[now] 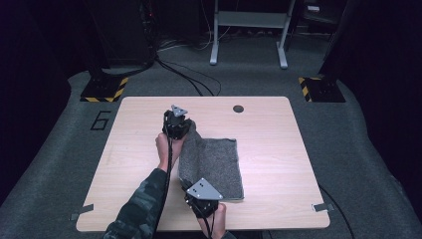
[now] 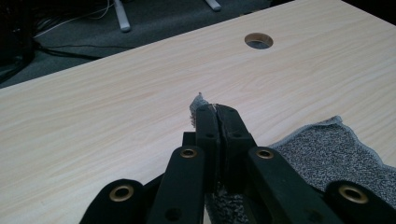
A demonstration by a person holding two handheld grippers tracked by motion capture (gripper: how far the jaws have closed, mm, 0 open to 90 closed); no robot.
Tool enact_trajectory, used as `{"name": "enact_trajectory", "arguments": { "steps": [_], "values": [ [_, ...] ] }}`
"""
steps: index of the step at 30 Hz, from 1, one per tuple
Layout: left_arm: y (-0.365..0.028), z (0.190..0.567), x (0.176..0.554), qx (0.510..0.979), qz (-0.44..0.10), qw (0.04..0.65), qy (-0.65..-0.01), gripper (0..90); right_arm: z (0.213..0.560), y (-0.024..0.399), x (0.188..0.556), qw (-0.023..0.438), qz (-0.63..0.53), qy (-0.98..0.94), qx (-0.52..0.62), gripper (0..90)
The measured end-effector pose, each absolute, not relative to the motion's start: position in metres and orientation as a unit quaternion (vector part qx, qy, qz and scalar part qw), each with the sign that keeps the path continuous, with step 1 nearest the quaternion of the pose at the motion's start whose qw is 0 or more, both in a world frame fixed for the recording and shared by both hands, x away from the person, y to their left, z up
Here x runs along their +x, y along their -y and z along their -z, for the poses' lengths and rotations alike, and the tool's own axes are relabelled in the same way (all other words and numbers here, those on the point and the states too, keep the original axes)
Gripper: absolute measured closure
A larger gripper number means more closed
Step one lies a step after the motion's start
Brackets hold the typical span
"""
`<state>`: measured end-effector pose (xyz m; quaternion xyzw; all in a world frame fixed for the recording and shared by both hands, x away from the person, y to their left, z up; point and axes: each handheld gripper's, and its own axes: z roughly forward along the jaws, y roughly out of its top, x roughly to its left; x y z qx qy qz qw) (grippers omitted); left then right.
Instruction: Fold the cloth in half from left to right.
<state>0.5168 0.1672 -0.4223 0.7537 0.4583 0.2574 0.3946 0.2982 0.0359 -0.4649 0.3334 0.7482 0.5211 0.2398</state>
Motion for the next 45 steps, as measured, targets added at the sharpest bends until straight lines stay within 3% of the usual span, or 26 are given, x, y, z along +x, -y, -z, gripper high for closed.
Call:
{"name": "enact_trajectory", "arguments": {
  "steps": [45],
  "values": [
    [-0.083,0.456,0.534,0.802,-0.21,0.379,-0.41,86.4,0.49,0.032,0.297,0.27,-0.48,-0.732,0.401,86.2]
  ]
}}
